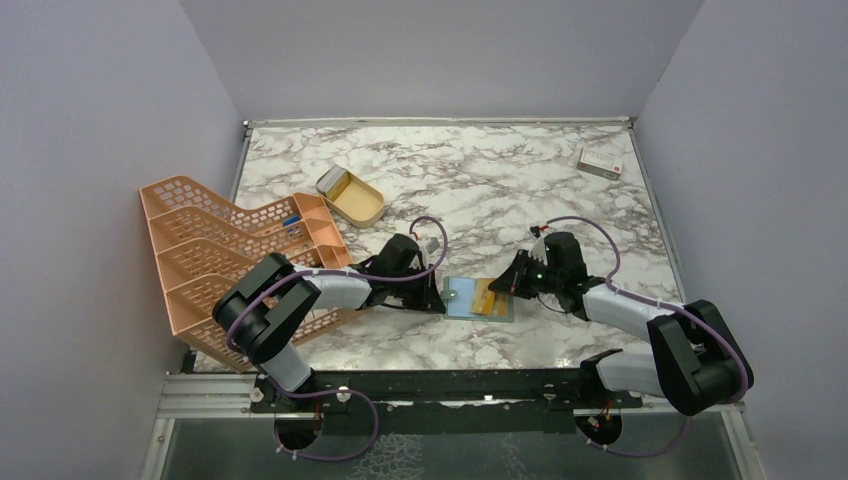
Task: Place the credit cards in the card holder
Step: Insert the credit card into the card holder.
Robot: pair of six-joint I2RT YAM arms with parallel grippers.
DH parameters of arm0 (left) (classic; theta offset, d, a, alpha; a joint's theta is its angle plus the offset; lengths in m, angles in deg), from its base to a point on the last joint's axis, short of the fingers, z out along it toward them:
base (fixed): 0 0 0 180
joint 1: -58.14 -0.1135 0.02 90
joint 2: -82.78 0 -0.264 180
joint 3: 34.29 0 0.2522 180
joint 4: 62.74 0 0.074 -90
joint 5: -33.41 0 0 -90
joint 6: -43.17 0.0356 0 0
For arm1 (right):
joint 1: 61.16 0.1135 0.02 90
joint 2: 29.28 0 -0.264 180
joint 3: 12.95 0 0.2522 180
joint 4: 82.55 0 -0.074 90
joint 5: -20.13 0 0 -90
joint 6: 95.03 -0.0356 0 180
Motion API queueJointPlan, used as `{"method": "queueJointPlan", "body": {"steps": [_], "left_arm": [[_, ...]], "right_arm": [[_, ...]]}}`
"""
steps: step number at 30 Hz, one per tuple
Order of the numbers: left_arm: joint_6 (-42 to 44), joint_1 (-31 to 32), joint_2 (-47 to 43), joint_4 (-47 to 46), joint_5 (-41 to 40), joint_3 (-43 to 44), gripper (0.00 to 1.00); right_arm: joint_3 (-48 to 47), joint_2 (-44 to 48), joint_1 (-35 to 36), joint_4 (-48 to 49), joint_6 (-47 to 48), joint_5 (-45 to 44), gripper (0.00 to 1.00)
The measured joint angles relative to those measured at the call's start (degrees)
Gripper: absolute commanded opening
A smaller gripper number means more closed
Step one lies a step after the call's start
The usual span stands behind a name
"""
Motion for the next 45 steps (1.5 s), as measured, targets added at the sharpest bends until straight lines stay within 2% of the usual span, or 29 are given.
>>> {"method": "queueJointPlan", "body": {"steps": [31,45], "left_arm": [[0.0,0.2,0.1,1.0,-0.4,0.7,0.00],[0.0,0.6,0.0,1.2,-1.0,0.8,0.00]], "right_arm": [[-0.7,-6.3,-0.2,4.0,1.0,4.6,0.01],[-1.7,-7.6,-0.2,3.8,2.2,5.4,0.05]]}}
